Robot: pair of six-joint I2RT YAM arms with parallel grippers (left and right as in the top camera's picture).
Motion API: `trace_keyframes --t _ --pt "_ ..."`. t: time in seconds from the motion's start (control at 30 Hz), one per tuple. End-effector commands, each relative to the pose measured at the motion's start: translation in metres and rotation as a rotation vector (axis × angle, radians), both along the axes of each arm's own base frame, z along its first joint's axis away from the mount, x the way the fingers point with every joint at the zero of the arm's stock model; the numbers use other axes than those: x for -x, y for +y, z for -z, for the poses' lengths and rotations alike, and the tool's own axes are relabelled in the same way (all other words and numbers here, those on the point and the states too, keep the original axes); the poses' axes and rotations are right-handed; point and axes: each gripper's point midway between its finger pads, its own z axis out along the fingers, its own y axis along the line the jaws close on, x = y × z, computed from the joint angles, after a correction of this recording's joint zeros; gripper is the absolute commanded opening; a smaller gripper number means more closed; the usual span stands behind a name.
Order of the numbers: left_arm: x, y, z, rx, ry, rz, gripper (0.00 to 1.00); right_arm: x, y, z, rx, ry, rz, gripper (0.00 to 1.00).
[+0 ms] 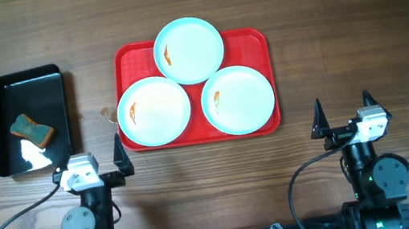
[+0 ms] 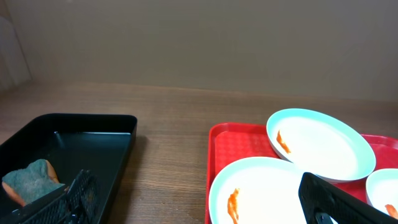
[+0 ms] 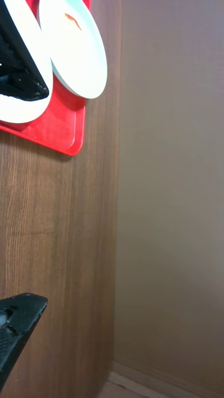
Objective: Clean dirty plates on tray and stack at the side
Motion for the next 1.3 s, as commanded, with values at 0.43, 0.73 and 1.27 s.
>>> trace_keyframes --t 0.43,0.73,1.27 --pt "0.0 0.001 0.002 -0.019 0.006 -0.004 1.0 0.0 -0.001 0.0 0.012 -0.001 0.009 1.0" --pt "0.0 0.001 0.002 -0.019 0.006 -0.004 1.0 0.0 -0.001 0.0 0.012 -0.001 0.009 1.0" --pt "0.059 -0.137 -0.017 0.673 0.215 0.839 1.0 0.0 -0.001 0.0 0.012 -0.001 0.009 1.0"
